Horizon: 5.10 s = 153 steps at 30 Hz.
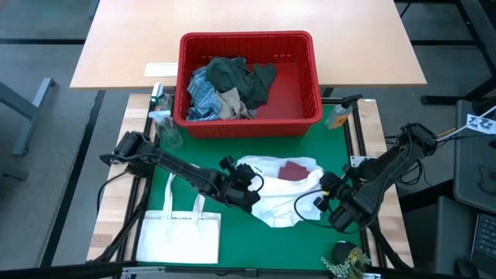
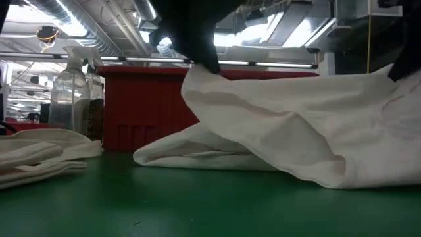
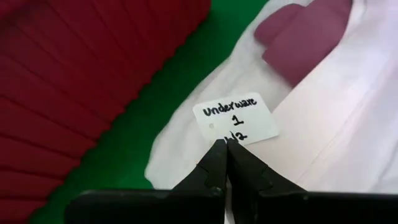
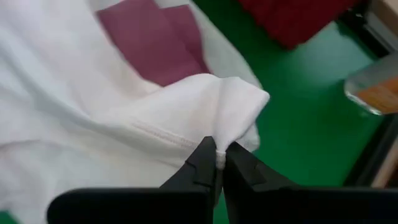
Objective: Fold Laundry from Bin
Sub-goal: Fold the white underwear
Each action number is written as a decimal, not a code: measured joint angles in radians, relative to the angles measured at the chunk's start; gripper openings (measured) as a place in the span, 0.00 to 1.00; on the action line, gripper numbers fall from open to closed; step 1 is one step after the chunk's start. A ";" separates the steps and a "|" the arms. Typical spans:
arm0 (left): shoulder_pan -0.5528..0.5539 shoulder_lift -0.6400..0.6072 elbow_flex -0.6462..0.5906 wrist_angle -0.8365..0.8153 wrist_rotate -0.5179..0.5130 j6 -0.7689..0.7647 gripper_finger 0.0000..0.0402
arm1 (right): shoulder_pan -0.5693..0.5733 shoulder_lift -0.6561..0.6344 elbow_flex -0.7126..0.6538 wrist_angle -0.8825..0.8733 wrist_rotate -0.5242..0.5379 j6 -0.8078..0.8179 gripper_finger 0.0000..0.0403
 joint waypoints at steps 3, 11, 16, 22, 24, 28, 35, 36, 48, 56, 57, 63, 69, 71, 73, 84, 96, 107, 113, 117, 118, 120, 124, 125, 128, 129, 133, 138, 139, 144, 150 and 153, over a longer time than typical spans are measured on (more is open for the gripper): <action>-0.029 0.003 0.000 -0.004 -0.101 0.000 0.00 | 0.040 0.000 0.000 0.003 0.095 -0.001 0.03; -0.072 0.002 0.000 -0.003 -0.232 -0.001 0.00 | 0.056 -0.001 -0.020 0.004 0.192 0.002 0.03; -0.070 0.015 0.000 -0.010 -0.222 -0.023 0.00 | 0.057 0.000 -0.071 0.014 0.081 0.012 0.04; -0.055 0.042 0.000 -0.009 -0.143 -0.024 0.00 | 0.057 0.000 -0.098 0.014 -0.031 0.022 0.04; -0.054 0.044 0.000 -0.010 -0.132 -0.025 0.00 | 0.057 0.000 -0.098 0.015 -0.031 0.021 0.04; -0.054 0.049 0.001 -0.005 -0.124 -0.024 0.00 | 0.057 0.000 -0.098 0.011 -0.032 0.019 0.04; -0.052 0.049 0.001 -0.006 -0.123 -0.020 0.00 | 0.057 0.000 -0.098 0.000 -0.051 0.019 0.05; -0.050 0.049 0.001 -0.006 -0.125 -0.021 0.00 | 0.057 0.000 -0.098 0.000 -0.053 0.018 0.07; 0.014 0.049 0.001 -0.021 -0.110 -0.016 0.00 | 0.057 0.000 -0.092 -0.087 -0.103 -0.054 0.41; 0.060 0.049 0.001 -0.022 0.006 -0.016 0.08 | 0.057 0.000 -0.050 -0.198 -0.208 -0.061 0.46; 0.066 0.049 0.001 -0.022 0.017 -0.016 0.10 | 0.057 0.000 -0.047 -0.197 -0.208 -0.061 0.46; 0.096 0.047 0.001 -0.023 0.051 0.094 0.25 | 0.057 0.000 -0.046 -0.192 -0.208 -0.061 0.46; 0.112 0.044 0.093 -0.057 0.111 0.238 0.32 | 0.057 0.000 -0.046 -0.176 -0.208 -0.061 0.46; 0.112 0.042 0.141 -0.064 0.115 0.254 0.32 | 0.057 0.000 -0.046 -0.164 -0.208 -0.061 0.46; 0.110 0.041 0.180 -0.047 0.150 0.239 0.33 | 0.057 0.000 -0.046 -0.145 -0.208 -0.061 0.46; 0.005 0.082 0.164 0.382 0.584 0.237 0.31 | 0.057 -0.001 -0.046 -0.104 -0.208 -0.061 0.46; -0.103 0.243 0.163 0.488 0.485 0.473 0.32 | 0.057 -0.001 -0.047 -0.082 -0.208 -0.061 0.46; -0.103 0.378 0.163 0.542 0.466 0.604 0.31 | 0.057 -0.001 -0.048 -0.065 -0.207 -0.061 0.46; -0.100 0.421 0.163 0.549 0.465 0.643 0.31 | 0.057 -0.001 -0.048 -0.062 -0.206 -0.061 0.46; -0.085 0.429 0.163 0.539 0.464 0.638 0.31 | 0.057 -0.001 -0.048 -0.061 -0.202 -0.061 0.46; -0.080 0.429 0.163 0.531 0.464 0.635 0.31 | 0.057 -0.001 -0.048 -0.061 -0.197 -0.061 0.46; -0.069 0.429 0.163 0.532 0.465 0.627 0.31 | 0.057 -0.001 -0.048 -0.056 -0.189 -0.061 0.46; -0.047 0.429 0.163 0.522 0.488 0.569 0.31 | 0.057 -0.001 -0.048 -0.038 -0.179 -0.062 0.46; -0.043 0.429 0.163 0.512 0.497 0.550 0.31 | 0.057 -0.001 -0.048 -0.037 -0.179 -0.062 0.46; -0.035 0.429 0.165 0.489 0.521 0.520 0.29 | 0.057 -0.001 -0.048 -0.036 -0.179 -0.062 0.46; -0.035 0.428 0.165 0.486 0.528 0.518 0.28 | 0.057 -0.001 -0.048 -0.035 -0.179 -0.062 0.46; -0.040 0.428 0.165 0.483 0.536 0.501 0.19 | 0.057 -0.001 -0.048 -0.035 -0.180 -0.062 0.46; -0.055 0.428 0.165 0.483 0.535 0.494 0.05 | 0.057 -0.001 -0.048 -0.036 -0.180 -0.062 0.46; -0.058 0.427 0.165 0.483 0.534 0.479 0.03 | 0.057 -0.001 -0.048 -0.036 -0.180 -0.062 0.46; -0.059 0.427 0.188 0.467 0.542 0.385 0.02 | 0.057 -0.001 -0.048 -0.038 -0.185 -0.062 0.46; -0.058 0.421 0.282 0.405 0.542 0.366 0.01 | 0.057 -0.001 -0.018 -0.057 -0.254 -0.115 0.46; -0.051 0.416 0.350 0.333 0.539 0.365 0.01 | 0.057 -0.001 0.018 -0.065 -0.267 -0.147 0.46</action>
